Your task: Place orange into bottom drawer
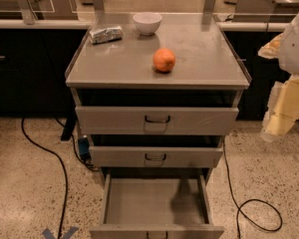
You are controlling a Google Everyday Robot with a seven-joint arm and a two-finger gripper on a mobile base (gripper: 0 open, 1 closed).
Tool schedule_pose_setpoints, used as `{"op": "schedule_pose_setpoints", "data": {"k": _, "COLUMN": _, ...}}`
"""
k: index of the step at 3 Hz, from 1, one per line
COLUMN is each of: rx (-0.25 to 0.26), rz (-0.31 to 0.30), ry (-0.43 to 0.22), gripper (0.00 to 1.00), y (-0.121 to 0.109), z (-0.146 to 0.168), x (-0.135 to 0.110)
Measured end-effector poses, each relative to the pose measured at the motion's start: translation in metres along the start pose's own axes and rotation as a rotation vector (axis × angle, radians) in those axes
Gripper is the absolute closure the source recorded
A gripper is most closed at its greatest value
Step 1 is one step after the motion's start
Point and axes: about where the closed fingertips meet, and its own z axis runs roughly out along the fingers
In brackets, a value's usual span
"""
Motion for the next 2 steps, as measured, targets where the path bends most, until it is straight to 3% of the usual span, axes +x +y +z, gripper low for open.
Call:
{"op": "schedule_pose_setpoints", "data": {"k": 1, "rx": 0.014, "rz": 0.001, "ry": -0.009, "gripper": 0.00, "y": -0.002, "z": -0.001, "x": -0.001}}
{"op": "schedule_pose_setpoints", "data": {"k": 2, "rx": 0.027, "rz": -0.048, "ry": -0.018, "gripper": 0.00, "y": -0.019, "z": 0.006, "x": -0.009}}
